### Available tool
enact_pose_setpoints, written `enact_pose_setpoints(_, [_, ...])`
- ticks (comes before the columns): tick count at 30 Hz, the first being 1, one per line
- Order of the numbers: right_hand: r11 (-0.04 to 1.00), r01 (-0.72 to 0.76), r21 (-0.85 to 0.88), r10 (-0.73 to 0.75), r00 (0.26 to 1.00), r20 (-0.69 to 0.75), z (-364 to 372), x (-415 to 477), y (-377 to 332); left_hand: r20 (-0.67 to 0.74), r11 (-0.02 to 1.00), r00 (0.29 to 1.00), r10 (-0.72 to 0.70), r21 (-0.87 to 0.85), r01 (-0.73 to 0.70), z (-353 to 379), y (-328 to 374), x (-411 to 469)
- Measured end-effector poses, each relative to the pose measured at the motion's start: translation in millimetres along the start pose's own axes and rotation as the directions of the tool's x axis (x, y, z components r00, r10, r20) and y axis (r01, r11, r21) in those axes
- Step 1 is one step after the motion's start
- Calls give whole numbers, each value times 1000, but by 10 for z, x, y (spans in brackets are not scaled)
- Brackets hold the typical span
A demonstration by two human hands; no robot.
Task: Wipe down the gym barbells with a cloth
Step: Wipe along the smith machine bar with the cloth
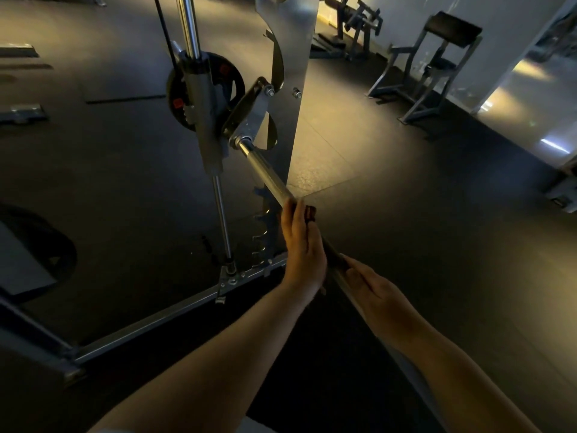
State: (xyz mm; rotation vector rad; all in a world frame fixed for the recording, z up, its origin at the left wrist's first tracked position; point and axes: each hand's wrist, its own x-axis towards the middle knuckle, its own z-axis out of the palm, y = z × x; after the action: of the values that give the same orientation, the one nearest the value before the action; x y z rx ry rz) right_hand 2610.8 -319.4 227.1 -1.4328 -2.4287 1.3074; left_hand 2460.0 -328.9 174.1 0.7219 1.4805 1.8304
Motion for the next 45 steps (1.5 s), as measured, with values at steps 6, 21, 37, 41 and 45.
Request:
enact_pose_setpoints(6, [999,-17,32,18,999,-26,-28,-119,42,-45,1000,999,-8,4,8,-13,100,118])
enact_pose_setpoints(21, [992,51,118,-46,998,-50,-53,-365,208,-52,998,997,61,26,-60,203,-69,-377])
enact_pose_setpoints(37, [986,46,160,-29,993,-111,-70,-552,412,-55,1000,998,10,-22,-11,359,-37,-729])
enact_pose_setpoints(41, [972,52,231,-27,994,-110,-85,-573,441,-25,997,997,73,1,-73,540,-70,-1215])
enact_pose_setpoints(45, [967,93,236,-60,988,-146,-93,-616,437,47,998,997,55,-22,-54,654,-117,-1639])
